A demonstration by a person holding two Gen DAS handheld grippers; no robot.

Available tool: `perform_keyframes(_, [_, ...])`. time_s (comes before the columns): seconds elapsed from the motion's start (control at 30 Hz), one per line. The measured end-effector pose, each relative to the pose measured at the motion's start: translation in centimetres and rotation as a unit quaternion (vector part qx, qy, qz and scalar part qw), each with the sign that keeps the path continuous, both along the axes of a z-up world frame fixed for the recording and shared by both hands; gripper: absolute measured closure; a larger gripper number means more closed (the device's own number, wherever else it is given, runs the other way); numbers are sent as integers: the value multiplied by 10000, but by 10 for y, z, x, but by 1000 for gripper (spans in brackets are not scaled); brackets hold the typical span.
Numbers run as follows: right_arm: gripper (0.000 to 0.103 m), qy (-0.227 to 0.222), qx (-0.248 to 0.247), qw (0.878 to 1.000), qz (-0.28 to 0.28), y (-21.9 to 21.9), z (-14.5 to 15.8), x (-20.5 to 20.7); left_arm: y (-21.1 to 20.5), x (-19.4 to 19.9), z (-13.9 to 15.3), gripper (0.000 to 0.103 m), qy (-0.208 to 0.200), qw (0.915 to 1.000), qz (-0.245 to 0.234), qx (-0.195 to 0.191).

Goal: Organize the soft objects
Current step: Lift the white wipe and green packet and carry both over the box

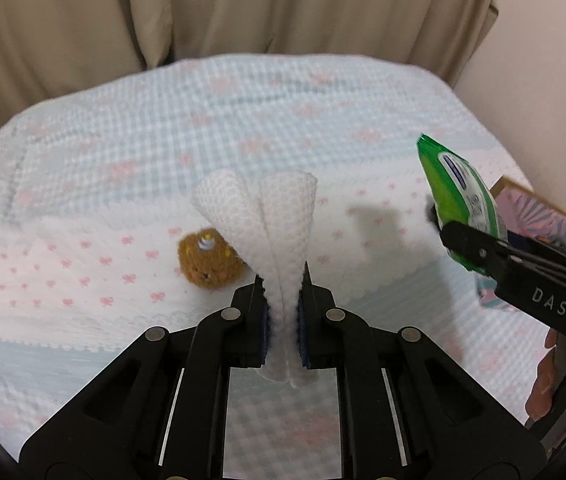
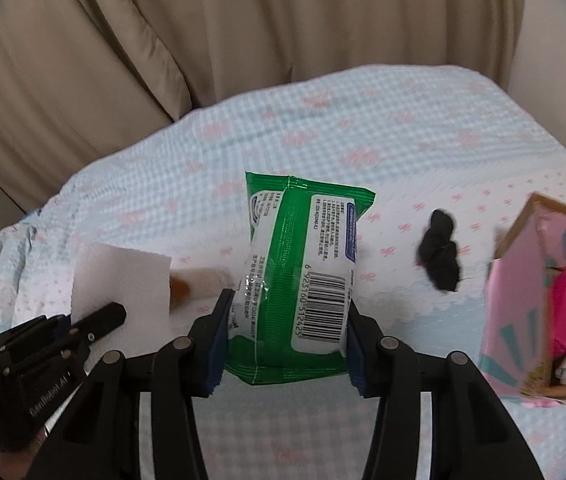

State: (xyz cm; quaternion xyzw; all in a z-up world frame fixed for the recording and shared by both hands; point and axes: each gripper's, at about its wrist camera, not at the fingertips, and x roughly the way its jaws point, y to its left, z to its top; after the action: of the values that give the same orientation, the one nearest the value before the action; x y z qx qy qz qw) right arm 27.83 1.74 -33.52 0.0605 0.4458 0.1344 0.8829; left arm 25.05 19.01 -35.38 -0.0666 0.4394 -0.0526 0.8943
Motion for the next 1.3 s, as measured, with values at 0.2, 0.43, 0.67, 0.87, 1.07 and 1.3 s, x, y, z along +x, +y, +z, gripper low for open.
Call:
perform_keyframes(0.2, [58, -192, 142, 9995, -185, -26, 53, -26, -14, -12, 63, 94, -248, 9996, -107, 29])
perform_keyframes(0.43, [58, -438, 331, 9970, -553, -80, 113, -63, -59, -21, 132, 94, -562, 9977, -378, 23])
perform_keyframes(0.67, [58, -446, 344, 9941, -930, -160, 143, -86, -139, -20, 168, 94, -517, 9960, -728, 90])
perform_keyframes(0.87, [58, -240, 167, 9944, -1014, -237, 146, -86, -228, -9, 167, 94, -277, 9947, -988, 20])
perform_keyframes(1.07, [58, 278, 139, 9958, -858, -302, 123, -72, -312, 11, 128, 94, 257, 9937, -1070, -219])
perform_keyframes(1.3, [58, 972, 39, 9938, -540, -352, 74, -48, -373, 37, 68, 94, 845, 9902, -1093, -193])
